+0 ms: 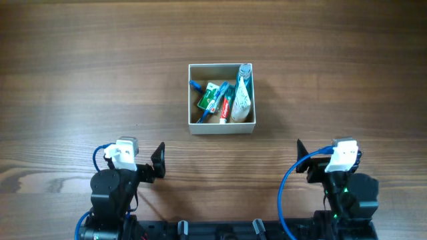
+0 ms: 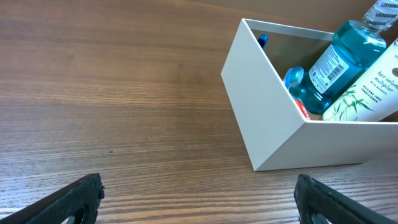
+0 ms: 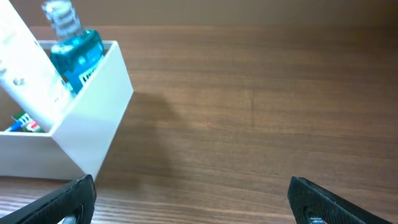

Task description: Pack container

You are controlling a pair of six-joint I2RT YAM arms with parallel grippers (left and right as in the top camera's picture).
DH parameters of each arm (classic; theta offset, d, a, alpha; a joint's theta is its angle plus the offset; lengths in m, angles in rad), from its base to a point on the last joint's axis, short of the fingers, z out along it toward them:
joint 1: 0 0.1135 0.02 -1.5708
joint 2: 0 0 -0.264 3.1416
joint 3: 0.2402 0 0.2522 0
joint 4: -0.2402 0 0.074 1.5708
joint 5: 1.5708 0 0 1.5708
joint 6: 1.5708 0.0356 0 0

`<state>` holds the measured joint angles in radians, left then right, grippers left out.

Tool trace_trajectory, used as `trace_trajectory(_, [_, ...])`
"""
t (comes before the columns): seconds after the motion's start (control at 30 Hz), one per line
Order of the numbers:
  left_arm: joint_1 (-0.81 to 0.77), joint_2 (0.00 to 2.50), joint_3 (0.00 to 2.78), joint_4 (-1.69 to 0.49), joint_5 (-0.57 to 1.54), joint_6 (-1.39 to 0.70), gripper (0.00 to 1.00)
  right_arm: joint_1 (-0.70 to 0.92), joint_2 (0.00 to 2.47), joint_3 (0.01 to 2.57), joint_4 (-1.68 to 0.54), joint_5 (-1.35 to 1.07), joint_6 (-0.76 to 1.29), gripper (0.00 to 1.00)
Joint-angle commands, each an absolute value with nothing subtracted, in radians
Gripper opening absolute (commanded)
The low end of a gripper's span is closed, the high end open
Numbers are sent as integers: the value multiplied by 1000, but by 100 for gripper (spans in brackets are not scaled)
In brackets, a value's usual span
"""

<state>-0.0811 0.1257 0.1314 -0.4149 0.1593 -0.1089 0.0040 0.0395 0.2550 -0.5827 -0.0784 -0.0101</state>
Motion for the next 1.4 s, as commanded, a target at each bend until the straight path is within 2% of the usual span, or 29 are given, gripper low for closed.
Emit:
trace_trajectory(0.0, [-75, 118, 123, -414, 193, -89, 100, 8, 3, 165, -542, -92, -22, 100])
trace_trajectory(1.37, [-75, 118, 123, -415, 193, -89, 100, 8, 5, 153, -524, -91, -23, 100])
